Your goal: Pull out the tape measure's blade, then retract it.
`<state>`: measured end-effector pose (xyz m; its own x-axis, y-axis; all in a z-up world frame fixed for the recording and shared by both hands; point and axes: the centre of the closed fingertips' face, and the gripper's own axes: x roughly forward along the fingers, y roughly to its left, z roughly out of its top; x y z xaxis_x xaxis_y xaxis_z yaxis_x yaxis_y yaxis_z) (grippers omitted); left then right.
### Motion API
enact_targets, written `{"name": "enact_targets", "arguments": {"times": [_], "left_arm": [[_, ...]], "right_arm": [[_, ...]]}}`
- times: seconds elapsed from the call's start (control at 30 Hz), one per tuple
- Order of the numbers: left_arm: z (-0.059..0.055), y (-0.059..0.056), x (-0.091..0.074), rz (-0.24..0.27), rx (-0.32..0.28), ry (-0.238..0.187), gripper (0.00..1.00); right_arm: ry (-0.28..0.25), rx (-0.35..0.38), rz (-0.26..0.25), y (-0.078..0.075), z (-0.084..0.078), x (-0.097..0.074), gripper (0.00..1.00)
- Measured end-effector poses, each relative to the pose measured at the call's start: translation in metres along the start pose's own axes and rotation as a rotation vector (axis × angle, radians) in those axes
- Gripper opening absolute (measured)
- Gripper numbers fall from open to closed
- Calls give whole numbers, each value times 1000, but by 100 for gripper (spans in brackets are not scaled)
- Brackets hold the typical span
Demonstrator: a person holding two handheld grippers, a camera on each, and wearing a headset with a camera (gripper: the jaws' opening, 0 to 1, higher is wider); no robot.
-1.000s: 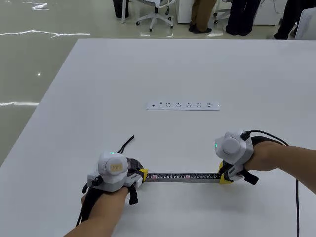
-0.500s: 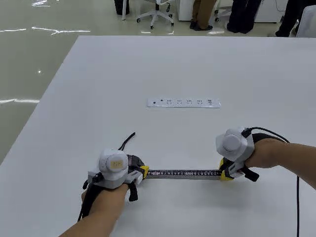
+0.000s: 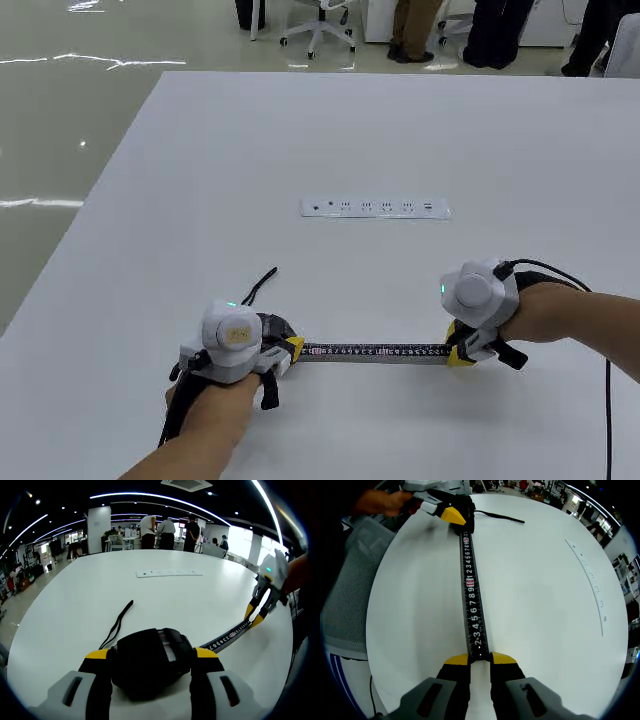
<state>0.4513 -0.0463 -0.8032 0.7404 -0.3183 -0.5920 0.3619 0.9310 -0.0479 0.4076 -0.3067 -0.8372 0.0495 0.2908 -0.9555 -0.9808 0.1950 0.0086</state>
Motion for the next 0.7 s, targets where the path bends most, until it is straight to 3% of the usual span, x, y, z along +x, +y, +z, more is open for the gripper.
{"name": "enact_targets", "arguments": {"times": [0.7], "left_arm": [[-1, 0, 0, -11, 3, 1, 59]], "right_arm": [[-1, 10, 2, 1, 7, 2, 14]]}}
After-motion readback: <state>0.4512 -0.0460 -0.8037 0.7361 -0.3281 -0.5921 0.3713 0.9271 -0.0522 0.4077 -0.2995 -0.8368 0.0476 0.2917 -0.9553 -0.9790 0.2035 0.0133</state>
